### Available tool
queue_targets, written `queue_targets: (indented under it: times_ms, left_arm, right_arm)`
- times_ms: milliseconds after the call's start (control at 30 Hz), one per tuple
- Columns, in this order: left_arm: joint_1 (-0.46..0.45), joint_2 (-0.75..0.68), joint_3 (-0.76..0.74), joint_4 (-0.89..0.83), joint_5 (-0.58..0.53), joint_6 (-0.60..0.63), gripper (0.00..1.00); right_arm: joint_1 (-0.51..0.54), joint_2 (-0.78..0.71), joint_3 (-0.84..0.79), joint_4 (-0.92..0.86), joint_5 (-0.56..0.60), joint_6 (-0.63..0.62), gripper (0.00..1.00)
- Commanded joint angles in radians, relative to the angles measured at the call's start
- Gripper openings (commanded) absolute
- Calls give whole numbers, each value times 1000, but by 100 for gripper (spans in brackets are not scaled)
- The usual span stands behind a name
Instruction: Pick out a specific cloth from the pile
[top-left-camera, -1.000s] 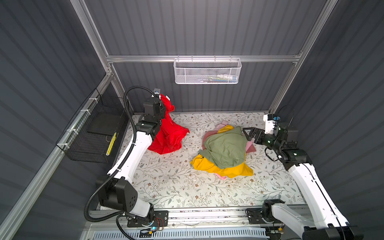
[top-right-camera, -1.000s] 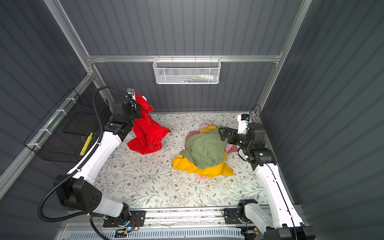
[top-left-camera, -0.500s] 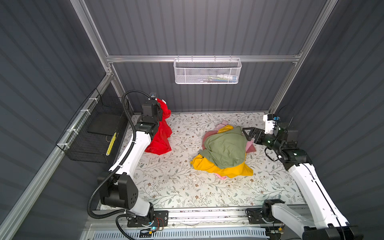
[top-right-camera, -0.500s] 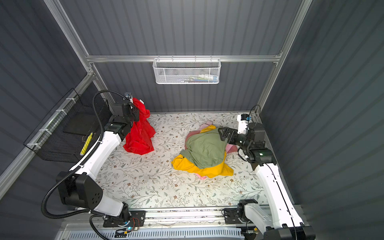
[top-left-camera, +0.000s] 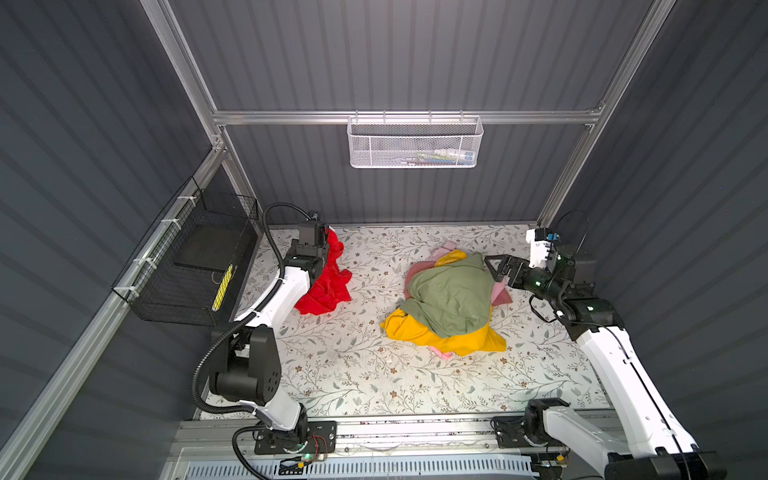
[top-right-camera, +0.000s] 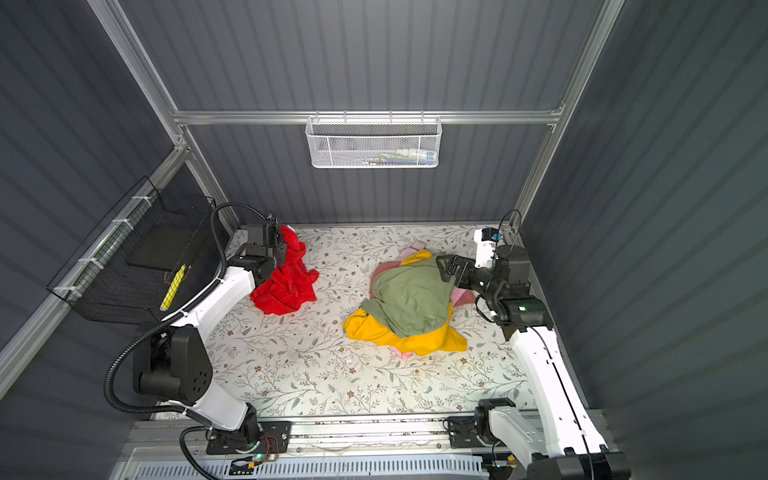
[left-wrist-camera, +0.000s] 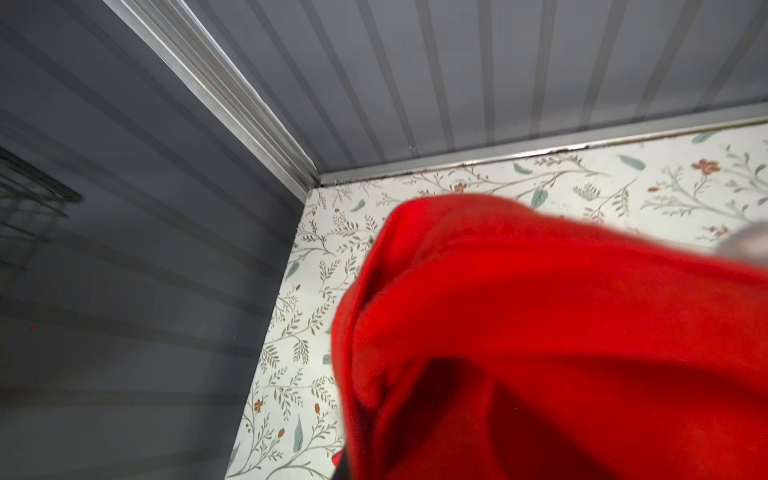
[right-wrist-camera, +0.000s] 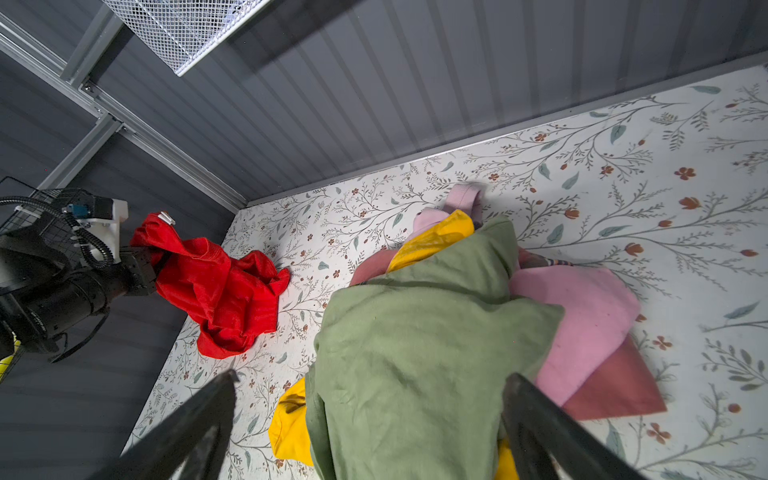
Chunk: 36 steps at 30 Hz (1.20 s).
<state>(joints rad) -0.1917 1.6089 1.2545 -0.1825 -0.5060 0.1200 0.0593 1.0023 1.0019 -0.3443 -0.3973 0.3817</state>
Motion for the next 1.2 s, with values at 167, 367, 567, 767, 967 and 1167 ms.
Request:
queue_targets:
  times_ms: [167,367,567,767,967,1167]
  left_arm:
    - [12,43,-56,-32,98,-157,0]
    - [32,46,-97,-69,189,-310,0]
    - [41,-6,-210,-51,244,-434,0]
    - [72,-37,-276,-48,327,-532,0]
    - [114,-56,-341,-25,415,-609,0]
    - [188,67,-297,-69,591,-610,0]
  right_arm:
    - [-1,-7,-20,20,-17,9,99]
    - [-1,-12,-26,10,-13,-1,99]
    - [-2,-14,-44,20,-13,3,99]
    - [0,-2,-41,19,-30,5,99]
    - [0,0,-53,25,-28,11,99]
    - [-1,5,-48,21,-40,11,99]
